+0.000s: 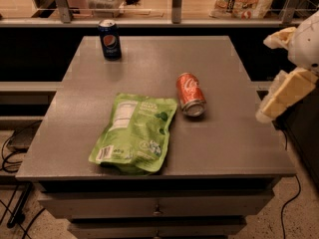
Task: Knock pepsi can over
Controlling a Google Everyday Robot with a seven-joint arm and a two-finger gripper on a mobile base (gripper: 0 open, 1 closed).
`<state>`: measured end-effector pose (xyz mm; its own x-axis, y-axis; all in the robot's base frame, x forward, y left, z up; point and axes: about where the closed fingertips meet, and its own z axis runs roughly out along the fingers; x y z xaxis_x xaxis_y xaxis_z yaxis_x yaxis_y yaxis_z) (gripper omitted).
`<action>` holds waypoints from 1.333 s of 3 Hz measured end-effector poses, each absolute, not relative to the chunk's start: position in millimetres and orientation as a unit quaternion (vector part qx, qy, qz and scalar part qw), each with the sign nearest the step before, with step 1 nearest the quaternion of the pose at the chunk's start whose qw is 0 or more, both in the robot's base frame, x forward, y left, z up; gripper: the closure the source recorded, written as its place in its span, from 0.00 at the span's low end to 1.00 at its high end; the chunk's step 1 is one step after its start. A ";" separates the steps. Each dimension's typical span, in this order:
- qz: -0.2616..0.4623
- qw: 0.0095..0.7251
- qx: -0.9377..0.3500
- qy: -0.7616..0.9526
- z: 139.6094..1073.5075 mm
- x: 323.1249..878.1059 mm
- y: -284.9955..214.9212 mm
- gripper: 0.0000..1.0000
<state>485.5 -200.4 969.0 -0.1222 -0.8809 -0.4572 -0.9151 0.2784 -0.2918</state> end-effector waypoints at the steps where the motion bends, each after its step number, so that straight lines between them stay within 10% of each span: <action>1: 0.072 0.355 -0.589 0.722 968.3 528.2 -157.5 0.00; 4: 0.155 0.424 -0.564 0.691 975.6 579.4 -87.1 0.00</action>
Offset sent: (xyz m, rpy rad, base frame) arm 0.0297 0.0328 -0.0038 0.1232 -0.0421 0.0372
